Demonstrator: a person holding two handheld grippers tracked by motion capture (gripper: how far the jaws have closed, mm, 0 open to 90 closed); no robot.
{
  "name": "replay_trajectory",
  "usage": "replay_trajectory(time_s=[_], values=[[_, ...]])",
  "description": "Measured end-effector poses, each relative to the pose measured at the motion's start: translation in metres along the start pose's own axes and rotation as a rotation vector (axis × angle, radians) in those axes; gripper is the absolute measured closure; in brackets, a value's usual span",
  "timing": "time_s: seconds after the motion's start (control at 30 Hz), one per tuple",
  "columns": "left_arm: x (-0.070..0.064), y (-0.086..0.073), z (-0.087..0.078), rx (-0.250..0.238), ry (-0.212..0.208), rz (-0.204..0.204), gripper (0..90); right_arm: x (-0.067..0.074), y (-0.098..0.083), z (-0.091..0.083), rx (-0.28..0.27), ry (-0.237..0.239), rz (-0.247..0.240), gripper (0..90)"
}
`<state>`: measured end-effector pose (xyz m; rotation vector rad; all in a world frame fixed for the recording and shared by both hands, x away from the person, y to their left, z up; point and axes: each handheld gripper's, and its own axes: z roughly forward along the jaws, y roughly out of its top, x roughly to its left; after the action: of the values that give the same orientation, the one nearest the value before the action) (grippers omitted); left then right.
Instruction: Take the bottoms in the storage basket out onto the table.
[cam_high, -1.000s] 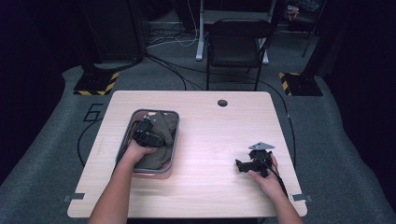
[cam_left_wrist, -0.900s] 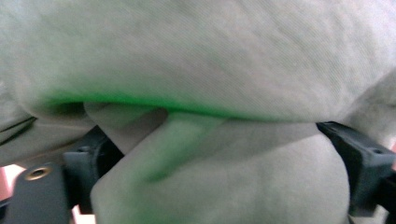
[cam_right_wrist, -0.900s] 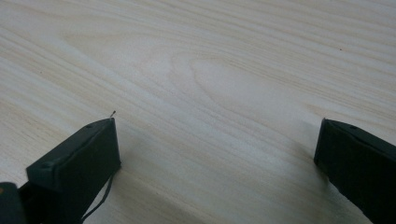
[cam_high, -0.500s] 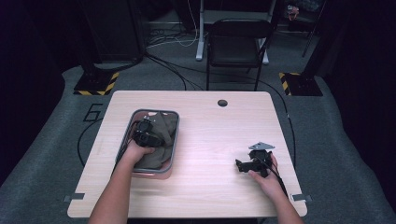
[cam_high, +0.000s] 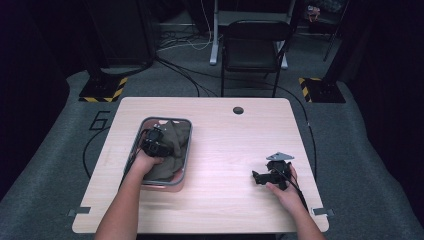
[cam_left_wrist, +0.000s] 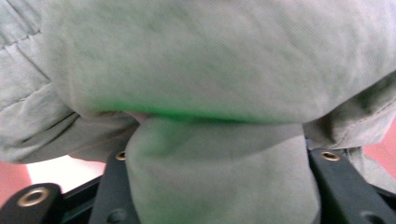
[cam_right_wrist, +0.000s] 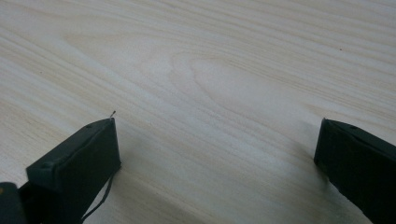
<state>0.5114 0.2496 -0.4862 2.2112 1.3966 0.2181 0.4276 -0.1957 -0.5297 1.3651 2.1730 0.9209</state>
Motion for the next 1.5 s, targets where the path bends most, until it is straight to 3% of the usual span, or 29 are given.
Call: replay_trajectory(time_s=[0.13,0.27,0.3,0.43,0.63,0.8,1.17,1.5], values=[[-0.002,0.001,-0.002,-0.003,0.023,0.000,59.3,0.000,0.000,0.000,0.000,0.001,0.001,0.0],[-0.001,0.001,-0.005,-0.002,0.014,-0.004,62.4,0.000,0.000,0.000,0.000,0.000,0.000,0.0],[-0.002,0.001,-0.006,-0.013,0.015,-0.023,62.8,0.000,0.000,0.000,0.000,0.000,0.000,0.0],[-0.003,0.001,-0.010,-0.011,0.015,-0.010,64.1,0.000,0.000,0.000,0.000,0.000,0.000,0.0],[-0.004,0.001,-0.015,-0.026,0.009,-0.024,65.5,0.000,0.000,0.000,0.000,0.000,0.000,0.0],[-0.003,0.001,-0.020,-0.044,0.016,-0.009,65.9,0.000,0.000,0.000,0.000,0.000,0.000,0.0],[-0.003,0.000,-0.032,-0.080,0.008,-0.036,66.5,0.000,0.000,0.000,0.000,0.000,0.000,0.0],[-0.004,0.004,-0.045,-0.097,0.021,-0.010,66.6,0.000,0.000,0.000,0.000,0.000,0.000,0.0]])
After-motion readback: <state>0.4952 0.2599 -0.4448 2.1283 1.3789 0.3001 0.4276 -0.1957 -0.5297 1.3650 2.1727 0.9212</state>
